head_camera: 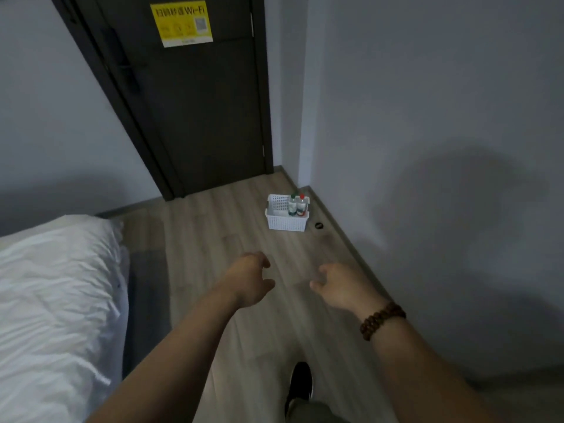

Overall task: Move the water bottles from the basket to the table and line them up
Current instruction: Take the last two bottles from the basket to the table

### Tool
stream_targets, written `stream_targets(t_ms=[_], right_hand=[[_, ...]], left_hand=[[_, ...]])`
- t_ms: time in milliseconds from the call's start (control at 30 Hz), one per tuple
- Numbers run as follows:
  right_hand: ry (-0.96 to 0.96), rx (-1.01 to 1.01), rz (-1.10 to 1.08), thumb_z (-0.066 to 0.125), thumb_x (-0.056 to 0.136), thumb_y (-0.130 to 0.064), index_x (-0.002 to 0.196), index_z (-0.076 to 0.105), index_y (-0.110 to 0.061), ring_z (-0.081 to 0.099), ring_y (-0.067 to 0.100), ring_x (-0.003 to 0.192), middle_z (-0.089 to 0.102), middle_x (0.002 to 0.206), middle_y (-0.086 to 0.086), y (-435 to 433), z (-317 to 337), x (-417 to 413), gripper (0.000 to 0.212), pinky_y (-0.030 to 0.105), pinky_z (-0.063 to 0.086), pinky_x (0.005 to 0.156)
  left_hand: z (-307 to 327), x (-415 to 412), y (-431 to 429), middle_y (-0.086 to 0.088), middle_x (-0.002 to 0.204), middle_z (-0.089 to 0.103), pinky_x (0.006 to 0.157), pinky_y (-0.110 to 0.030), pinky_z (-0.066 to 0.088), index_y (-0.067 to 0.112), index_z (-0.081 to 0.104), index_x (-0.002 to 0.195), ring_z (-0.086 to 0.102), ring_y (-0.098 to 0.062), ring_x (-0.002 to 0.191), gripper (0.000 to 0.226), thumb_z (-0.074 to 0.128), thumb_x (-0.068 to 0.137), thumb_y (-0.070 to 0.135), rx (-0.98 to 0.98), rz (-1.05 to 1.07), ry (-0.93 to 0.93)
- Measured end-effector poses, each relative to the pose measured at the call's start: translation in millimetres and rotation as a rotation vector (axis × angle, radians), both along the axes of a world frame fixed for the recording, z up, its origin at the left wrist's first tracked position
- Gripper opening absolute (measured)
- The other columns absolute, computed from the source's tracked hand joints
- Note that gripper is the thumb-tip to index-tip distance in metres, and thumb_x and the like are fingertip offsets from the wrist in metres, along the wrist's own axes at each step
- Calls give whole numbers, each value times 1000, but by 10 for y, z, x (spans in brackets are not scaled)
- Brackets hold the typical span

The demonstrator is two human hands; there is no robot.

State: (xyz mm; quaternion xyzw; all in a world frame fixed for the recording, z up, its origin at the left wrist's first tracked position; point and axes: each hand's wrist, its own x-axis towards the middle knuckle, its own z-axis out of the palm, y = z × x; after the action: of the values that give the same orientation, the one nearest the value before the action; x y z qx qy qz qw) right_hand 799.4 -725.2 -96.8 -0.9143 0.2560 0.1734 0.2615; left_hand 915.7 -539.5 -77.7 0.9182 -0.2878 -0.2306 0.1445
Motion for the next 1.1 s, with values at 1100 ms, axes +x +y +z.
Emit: stream_targets(t_ms=[1100], right_hand=[[263, 103, -145, 49, 102, -28, 129, 59, -8, 59, 24, 118, 62, 133, 10, -3520, -1003, 5743, 35, 30, 47, 98]], left_hand=[[-1524, 6240, -3698, -8, 131, 64, 95, -30, 47, 15, 62, 128, 61, -24, 118, 49, 75, 87, 38, 177, -94, 290]])
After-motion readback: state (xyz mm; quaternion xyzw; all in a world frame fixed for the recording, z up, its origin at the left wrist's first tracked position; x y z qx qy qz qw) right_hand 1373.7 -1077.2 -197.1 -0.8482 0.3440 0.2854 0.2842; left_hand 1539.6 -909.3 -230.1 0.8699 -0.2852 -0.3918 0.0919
